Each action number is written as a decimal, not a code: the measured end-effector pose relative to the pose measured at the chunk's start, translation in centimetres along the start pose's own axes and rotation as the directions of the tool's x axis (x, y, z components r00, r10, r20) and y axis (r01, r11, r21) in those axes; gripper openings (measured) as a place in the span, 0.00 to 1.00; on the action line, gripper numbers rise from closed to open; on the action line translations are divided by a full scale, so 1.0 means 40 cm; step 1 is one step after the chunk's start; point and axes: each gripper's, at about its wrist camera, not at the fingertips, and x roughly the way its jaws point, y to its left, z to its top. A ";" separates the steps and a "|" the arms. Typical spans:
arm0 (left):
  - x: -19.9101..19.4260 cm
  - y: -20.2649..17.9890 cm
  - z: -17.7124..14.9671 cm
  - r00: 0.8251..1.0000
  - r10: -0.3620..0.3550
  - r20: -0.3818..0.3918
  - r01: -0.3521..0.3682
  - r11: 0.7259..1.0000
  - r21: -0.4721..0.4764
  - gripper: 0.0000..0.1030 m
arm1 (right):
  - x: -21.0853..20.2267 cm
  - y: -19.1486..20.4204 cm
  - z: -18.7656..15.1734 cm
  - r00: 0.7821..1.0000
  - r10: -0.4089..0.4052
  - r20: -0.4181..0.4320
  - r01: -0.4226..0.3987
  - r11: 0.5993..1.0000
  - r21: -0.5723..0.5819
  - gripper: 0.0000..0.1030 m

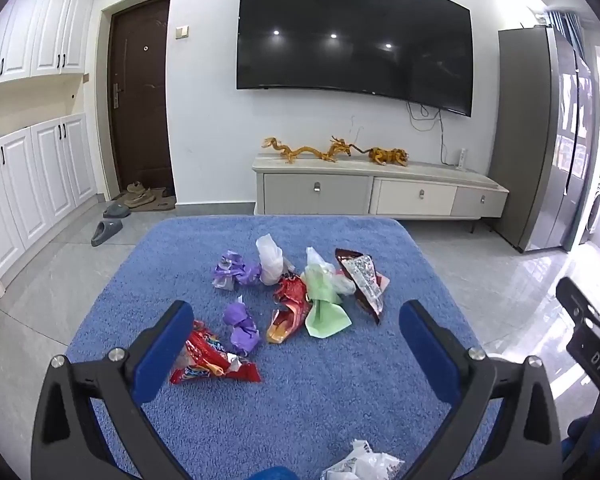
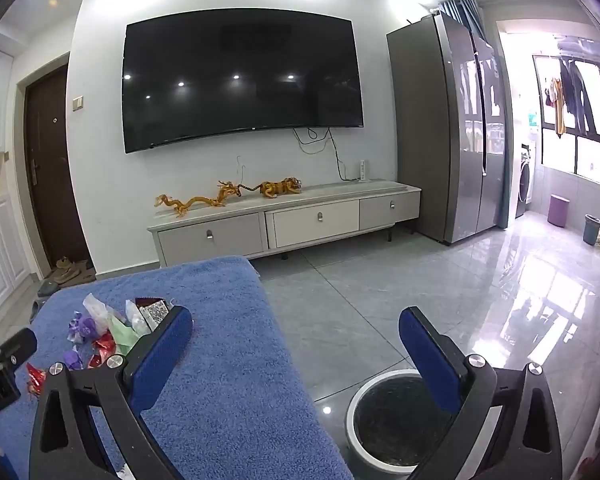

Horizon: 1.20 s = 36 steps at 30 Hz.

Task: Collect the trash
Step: 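Move both grippers toward the wrappers on the blue table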

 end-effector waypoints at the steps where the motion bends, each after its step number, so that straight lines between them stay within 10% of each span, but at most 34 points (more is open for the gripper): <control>1: 0.001 0.000 0.000 1.000 0.000 0.002 0.000 1.000 0.000 1.00 | 0.000 -0.001 -0.003 1.000 0.000 0.000 0.000 1.000 -0.002 1.00; 36: 0.057 -0.025 0.025 0.999 0.007 0.043 -0.009 0.999 0.047 1.00 | 0.048 -0.006 0.004 0.998 0.067 -0.007 -0.067 0.997 0.029 1.00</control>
